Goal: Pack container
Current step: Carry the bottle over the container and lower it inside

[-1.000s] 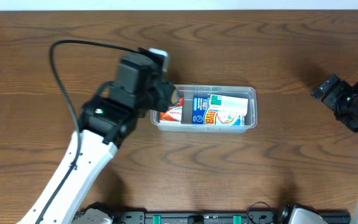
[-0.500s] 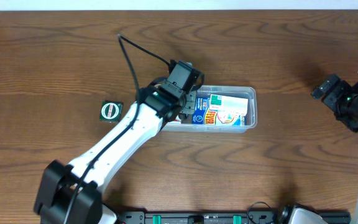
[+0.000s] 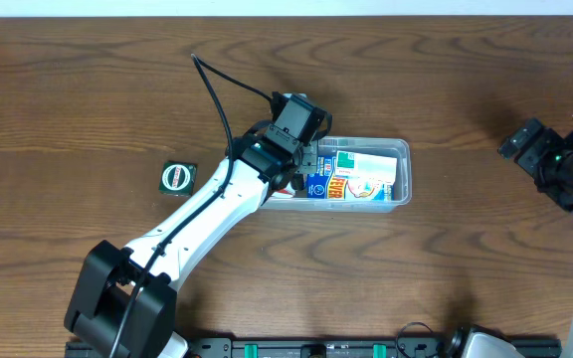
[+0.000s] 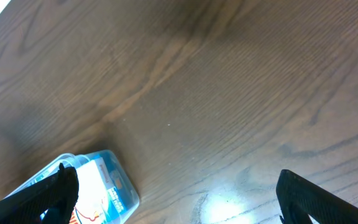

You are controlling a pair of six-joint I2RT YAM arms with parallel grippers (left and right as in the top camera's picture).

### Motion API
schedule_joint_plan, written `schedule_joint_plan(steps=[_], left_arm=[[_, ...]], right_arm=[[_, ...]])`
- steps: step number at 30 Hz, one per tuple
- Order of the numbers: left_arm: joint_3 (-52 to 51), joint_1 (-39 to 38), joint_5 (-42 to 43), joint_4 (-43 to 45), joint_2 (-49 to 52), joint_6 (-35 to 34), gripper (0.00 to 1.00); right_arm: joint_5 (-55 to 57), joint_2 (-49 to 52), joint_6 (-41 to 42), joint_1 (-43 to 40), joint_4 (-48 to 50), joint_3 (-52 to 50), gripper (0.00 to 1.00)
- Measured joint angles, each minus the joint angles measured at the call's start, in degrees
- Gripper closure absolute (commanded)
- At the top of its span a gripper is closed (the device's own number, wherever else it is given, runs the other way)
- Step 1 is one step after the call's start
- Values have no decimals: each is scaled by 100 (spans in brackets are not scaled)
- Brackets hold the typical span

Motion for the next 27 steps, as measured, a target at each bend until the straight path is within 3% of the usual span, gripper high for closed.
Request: schedule_joint_plan(steps=[18, 27], left_arm=[[0, -101, -61, -72, -343, -68, 86], [0, -103, -503, 94, -94, -70, 86]], right_arm=[[0, 0, 0, 0, 2, 0, 1], [0, 0, 0, 0, 2, 0, 1]])
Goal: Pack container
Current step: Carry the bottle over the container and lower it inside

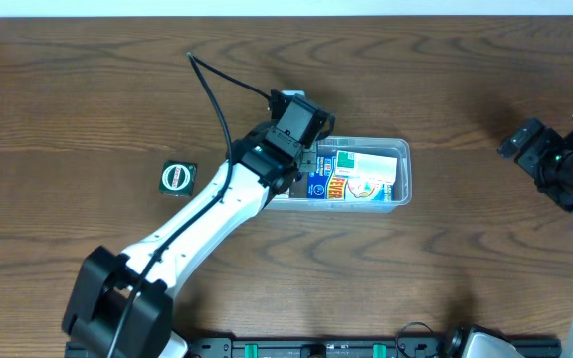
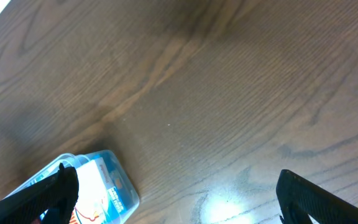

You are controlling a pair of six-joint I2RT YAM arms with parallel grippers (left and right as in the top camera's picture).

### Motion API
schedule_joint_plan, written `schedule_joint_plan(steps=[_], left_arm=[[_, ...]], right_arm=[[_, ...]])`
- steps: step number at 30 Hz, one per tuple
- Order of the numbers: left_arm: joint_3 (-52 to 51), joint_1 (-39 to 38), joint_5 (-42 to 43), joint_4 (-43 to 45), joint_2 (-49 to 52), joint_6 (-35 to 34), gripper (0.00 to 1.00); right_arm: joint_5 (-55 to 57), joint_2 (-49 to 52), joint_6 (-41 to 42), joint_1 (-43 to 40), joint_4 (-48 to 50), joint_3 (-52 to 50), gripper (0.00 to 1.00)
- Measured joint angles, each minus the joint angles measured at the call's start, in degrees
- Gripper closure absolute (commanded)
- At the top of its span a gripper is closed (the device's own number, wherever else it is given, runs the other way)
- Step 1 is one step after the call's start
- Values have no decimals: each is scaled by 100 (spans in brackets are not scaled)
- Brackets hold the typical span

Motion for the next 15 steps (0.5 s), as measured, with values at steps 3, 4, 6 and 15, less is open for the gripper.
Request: schedule_joint_plan(steps=[3, 4, 6, 15], left_arm=[[0, 0, -55, 120, 118, -7, 86], [0, 0, -57, 127, 129, -13, 86], [0, 0, -68, 127, 131, -15, 86], [0, -2, -44, 144, 52, -15, 86]], right_arm=[[0, 0, 0, 0, -2, 0, 1], [0, 0, 0, 0, 0, 0, 1], [0, 0, 0, 0, 0, 0, 1], [0, 0, 0, 0, 0, 0, 1]])
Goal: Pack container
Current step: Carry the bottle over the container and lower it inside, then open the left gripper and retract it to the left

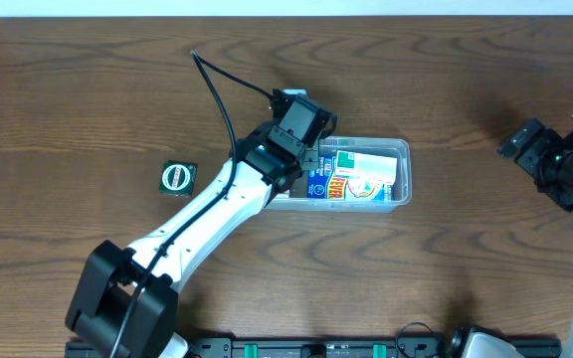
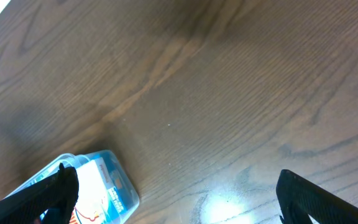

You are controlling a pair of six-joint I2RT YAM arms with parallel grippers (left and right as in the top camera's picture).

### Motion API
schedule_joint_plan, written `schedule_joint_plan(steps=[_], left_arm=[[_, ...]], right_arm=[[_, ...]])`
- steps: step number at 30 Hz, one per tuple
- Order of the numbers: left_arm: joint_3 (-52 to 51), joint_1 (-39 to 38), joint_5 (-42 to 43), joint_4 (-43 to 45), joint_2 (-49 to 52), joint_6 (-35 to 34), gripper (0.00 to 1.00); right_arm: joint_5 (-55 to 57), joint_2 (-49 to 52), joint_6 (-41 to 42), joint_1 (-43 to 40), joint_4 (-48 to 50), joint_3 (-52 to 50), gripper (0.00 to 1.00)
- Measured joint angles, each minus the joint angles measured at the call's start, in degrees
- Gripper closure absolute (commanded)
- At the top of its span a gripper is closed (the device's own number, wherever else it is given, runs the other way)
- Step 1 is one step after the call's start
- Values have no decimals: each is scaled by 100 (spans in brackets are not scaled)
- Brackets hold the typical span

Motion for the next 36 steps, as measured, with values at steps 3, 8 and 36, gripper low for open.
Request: schedule_joint_plan(steps=[3, 8, 36], left_arm=[[0, 0, 13, 35, -166, 0, 86], [0, 0, 13, 66, -345, 0, 86], [26, -2, 35, -33, 157, 11, 28]], right_arm=[[0, 0, 0, 0, -2, 0, 1], [0, 0, 0, 0, -2, 0, 1], [0, 0, 0, 0, -2, 0, 1]])
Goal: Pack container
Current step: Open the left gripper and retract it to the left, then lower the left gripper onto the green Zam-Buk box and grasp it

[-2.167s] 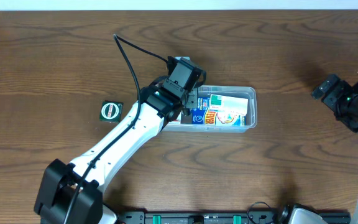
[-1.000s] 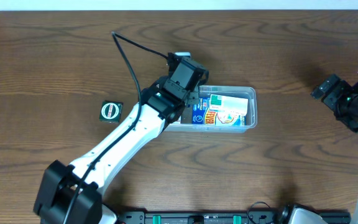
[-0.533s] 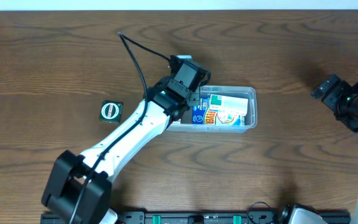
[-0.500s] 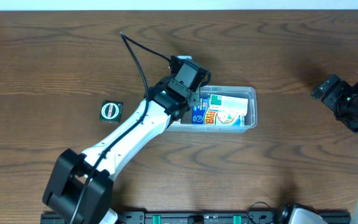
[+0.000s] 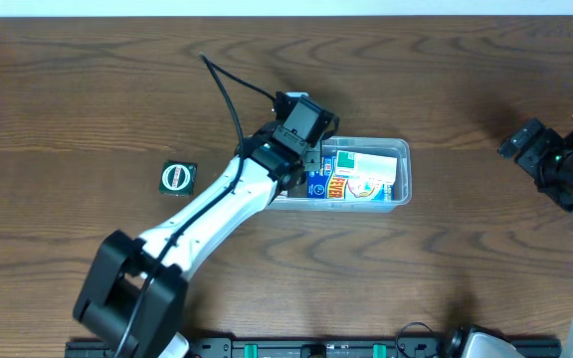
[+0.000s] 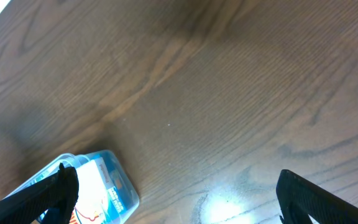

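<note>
A clear plastic container [image 5: 398, 171] lies mid-table, and it shows too at the lower left of the right wrist view as the container [image 6: 120, 186]. Inside it lie printed packets [image 5: 358, 177], blue, red, green and white. My left gripper [image 5: 304, 161] hangs over the container's left end; its fingers are hidden under the wrist, so their state does not show. A small dark green packet [image 5: 178, 177] with a white ring rests on the wood left of the arm. My right gripper [image 5: 528, 157] sits far to the right, and in its wrist view the right gripper [image 6: 178, 186] is wide open and holds nothing.
The brown wooden table [image 5: 446, 80] carries only these things. The left arm's black cable [image 5: 229, 99] loops up behind the wrist. A black rail [image 5: 316, 348] runs along the front edge.
My left wrist has shifted a little to the right over the container's left end, and the arm's base link has swung. The right arm, the container and the green packet are unchanged.
At every moment my left gripper stood at the container's left end, moving only slightly between frames. The green packet stayed on the wood left of the arm. My right gripper stayed open at the far right throughout.
</note>
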You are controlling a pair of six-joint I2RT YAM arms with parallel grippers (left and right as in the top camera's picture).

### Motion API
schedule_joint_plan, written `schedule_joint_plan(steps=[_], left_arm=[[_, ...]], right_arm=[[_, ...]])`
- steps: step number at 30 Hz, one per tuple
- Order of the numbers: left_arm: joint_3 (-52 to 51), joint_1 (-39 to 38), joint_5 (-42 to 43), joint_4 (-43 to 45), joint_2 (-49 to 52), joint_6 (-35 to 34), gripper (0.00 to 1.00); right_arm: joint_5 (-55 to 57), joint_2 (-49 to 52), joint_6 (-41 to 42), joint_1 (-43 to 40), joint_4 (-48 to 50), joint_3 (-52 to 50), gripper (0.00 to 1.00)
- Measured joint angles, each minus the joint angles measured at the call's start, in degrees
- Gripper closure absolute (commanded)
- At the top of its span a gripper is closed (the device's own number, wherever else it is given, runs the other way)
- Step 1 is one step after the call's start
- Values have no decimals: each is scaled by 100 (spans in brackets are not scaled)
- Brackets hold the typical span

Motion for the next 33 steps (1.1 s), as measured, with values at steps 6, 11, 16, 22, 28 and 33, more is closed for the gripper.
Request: schedule_joint_plan(steps=[6, 11, 16, 22, 28, 33], left_arm=[[529, 236, 11, -957, -1172, 17, 27], [826, 1294, -28, -2140, -2288, 332, 22], [796, 2581, 0, -2813, -2208, 992, 10], [682, 3646, 870, -2874, -1200, 2177, 1], [669, 3884, 1558, -3001, 11, 3014, 1], [640, 3884, 1722, -2957, 844, 3556, 7]], right_arm=[[0, 0, 0, 0, 2, 0, 1], [0, 2, 0, 0, 2, 0, 1], [0, 2, 0, 0, 2, 0, 1], [0, 2, 0, 0, 2, 0, 1], [0, 2, 0, 0, 2, 0, 1], [-2, 2, 0, 0, 0, 0, 1]])
